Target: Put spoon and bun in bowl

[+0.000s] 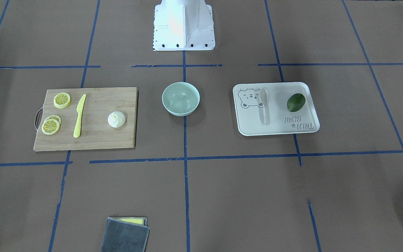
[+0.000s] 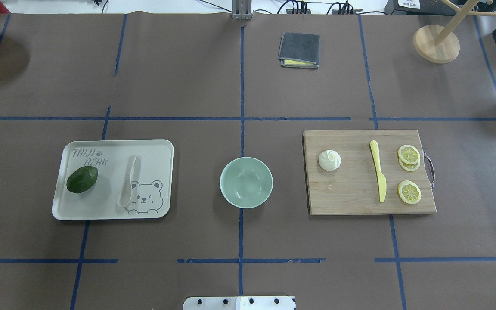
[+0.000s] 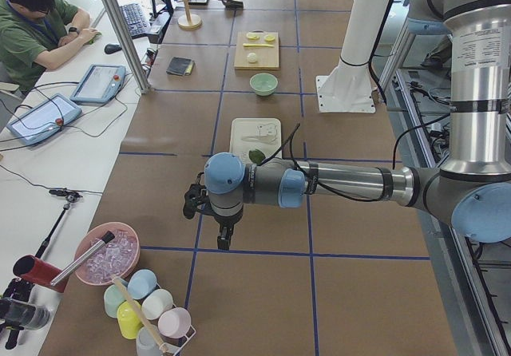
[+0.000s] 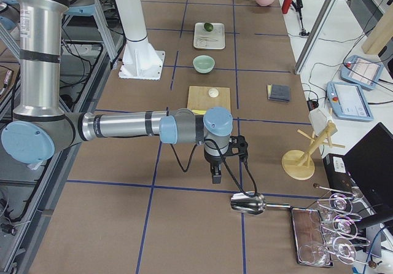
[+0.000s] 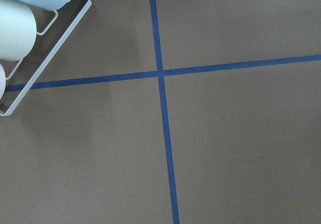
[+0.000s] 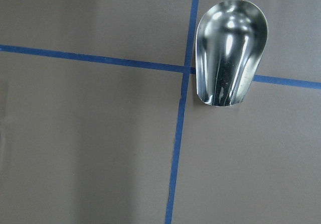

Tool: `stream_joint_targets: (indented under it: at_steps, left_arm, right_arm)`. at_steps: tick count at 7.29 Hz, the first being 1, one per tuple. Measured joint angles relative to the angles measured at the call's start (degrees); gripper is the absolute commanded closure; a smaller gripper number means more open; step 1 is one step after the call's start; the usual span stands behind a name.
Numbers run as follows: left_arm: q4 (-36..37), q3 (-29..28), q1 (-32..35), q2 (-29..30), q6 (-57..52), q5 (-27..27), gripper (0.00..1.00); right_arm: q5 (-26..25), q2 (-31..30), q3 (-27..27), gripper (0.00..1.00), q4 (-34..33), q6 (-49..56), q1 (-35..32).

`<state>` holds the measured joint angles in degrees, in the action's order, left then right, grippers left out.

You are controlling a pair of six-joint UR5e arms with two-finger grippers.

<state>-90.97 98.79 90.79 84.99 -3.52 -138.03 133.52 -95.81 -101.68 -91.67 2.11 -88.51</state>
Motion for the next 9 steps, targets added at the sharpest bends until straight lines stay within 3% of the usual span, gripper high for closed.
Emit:
stream_joint_targets:
  at_steps: [5, 9]
  left_arm:
    - [-3.18, 1.01, -1.71, 0.27, -0.01, -0.19, 0.0]
    - [-28.37, 0.16, -2.91, 1.73, 0.58, 0.23, 0.0]
  right_arm:
    - [-0.11, 0.82, -2.81, 0.0, 0.12, -0.28, 0.19]
    - [-0.3, 7.09, -1.78, 0.0, 5.16, -2.38, 1.5]
